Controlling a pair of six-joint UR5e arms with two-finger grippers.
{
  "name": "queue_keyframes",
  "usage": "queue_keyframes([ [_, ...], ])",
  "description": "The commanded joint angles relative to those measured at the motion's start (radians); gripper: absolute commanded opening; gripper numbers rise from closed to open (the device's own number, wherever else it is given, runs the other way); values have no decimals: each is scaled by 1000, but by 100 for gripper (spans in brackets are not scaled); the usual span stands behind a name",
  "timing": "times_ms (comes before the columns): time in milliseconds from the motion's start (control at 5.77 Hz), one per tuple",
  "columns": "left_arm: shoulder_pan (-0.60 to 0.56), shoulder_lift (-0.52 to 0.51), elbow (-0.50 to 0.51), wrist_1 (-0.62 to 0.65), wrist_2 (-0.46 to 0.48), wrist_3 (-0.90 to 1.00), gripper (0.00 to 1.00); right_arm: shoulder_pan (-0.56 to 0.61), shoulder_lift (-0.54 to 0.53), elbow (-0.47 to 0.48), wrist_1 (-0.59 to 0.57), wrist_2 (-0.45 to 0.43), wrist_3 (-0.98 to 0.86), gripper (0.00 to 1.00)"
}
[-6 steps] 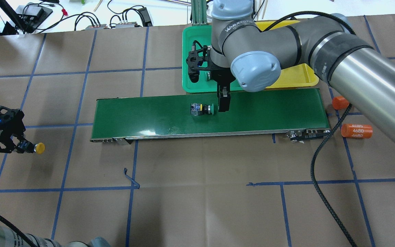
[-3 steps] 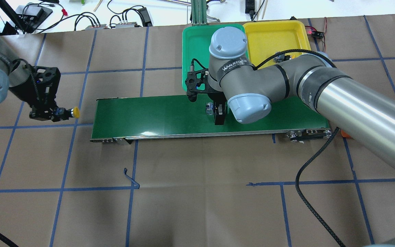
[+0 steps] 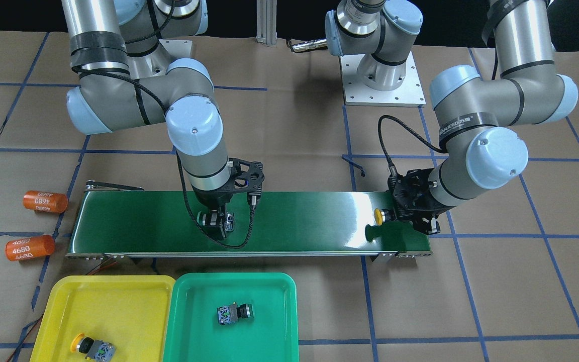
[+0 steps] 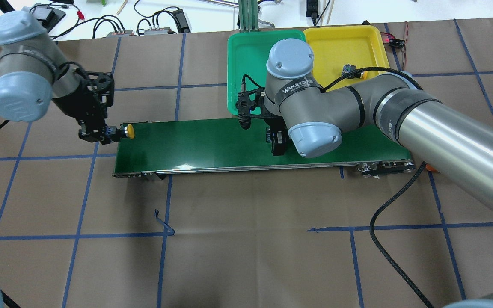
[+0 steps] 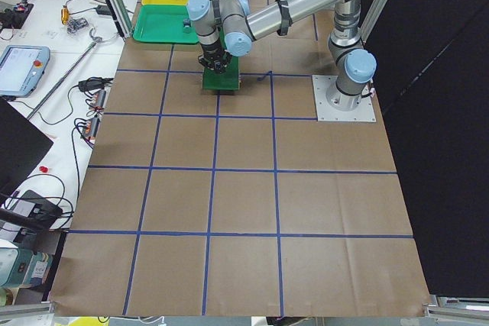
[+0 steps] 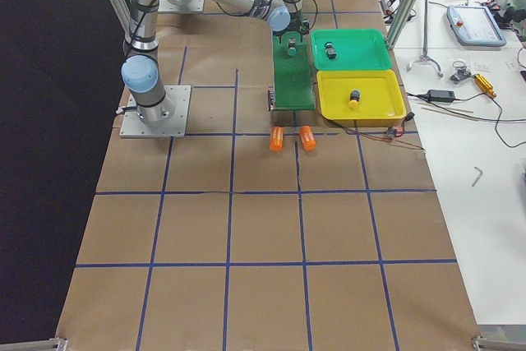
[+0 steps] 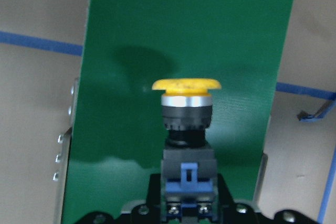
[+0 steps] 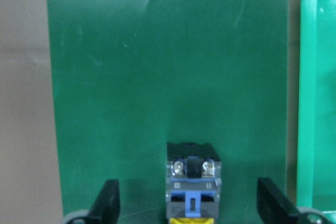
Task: Sort buttons by color to trays
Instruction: 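Lower the yellow button onto the conveyor and open left gripper while right lifts green button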
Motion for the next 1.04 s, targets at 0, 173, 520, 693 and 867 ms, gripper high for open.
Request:
queue_keyframes([
  [0, -20, 1, -5, 1, -66, -45, 47, -55, -4, 17, -4, -59, -88, 51],
  [173, -12, 4, 2, 21, -79, -42, 89, -66, -6, 17, -10, -59, -102, 30],
  [520, -15, 80, 43, 7, -60, -245, 99, -95, -39, -2, -13, -56, -102, 12],
  [693, -15, 137, 60, -78, -63, -418, 99, -93, -30, -58, -42, -46, -84, 12],
  [867, -20, 179, 88, -167, -62, -693, 99, -92, 35, -172, -42, -43, -85, 12],
])
